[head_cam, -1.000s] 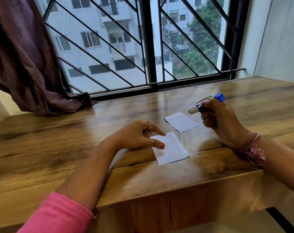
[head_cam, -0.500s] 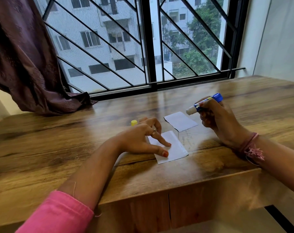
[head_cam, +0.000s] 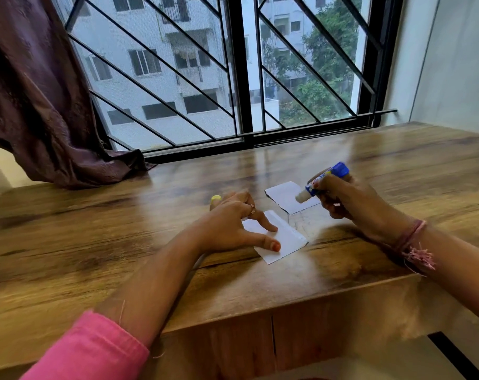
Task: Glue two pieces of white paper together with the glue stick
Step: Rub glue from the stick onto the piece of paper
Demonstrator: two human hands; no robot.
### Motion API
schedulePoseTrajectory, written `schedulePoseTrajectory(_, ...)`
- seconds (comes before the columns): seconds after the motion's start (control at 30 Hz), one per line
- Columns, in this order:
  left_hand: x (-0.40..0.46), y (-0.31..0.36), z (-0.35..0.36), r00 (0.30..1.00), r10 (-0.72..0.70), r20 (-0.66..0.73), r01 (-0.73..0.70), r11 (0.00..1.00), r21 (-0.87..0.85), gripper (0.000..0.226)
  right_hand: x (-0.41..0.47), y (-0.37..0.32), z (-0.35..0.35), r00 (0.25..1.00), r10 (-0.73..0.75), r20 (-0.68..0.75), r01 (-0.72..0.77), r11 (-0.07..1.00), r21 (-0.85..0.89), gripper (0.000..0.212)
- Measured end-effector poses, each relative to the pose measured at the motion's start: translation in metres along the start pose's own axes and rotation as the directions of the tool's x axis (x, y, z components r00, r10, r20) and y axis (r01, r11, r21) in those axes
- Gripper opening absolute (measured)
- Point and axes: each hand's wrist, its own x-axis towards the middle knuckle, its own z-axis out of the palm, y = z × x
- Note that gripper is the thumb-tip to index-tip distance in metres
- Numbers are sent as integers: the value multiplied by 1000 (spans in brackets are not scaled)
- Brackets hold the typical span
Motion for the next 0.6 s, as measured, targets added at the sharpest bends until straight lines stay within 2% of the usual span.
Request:
schedulePoseTrajectory(0.17, -3, 4, 6, 994, -92, -59, 94, 995, 32, 60, -14, 0, 1, 998, 44, 39, -42, 997, -59, 16)
schedulePoseTrajectory(0.3, -2, 9, 11, 985, -140, -104, 148, 987, 68, 49, -32, 2, 0, 996, 66, 54, -58, 989, -136, 12)
schedulePoseTrajectory(0.47, -3, 10, 13, 984, -112, -142, 126, 988, 90, 47, -37, -2, 3, 996, 48, -78, -62, 981, -182, 15)
schedulePoseTrajectory(0.6, -2, 4, 10, 976, -88, -200, 94, 995, 22, 37, -30, 0, 9, 990, 56, -131, -86, 969, -230, 21)
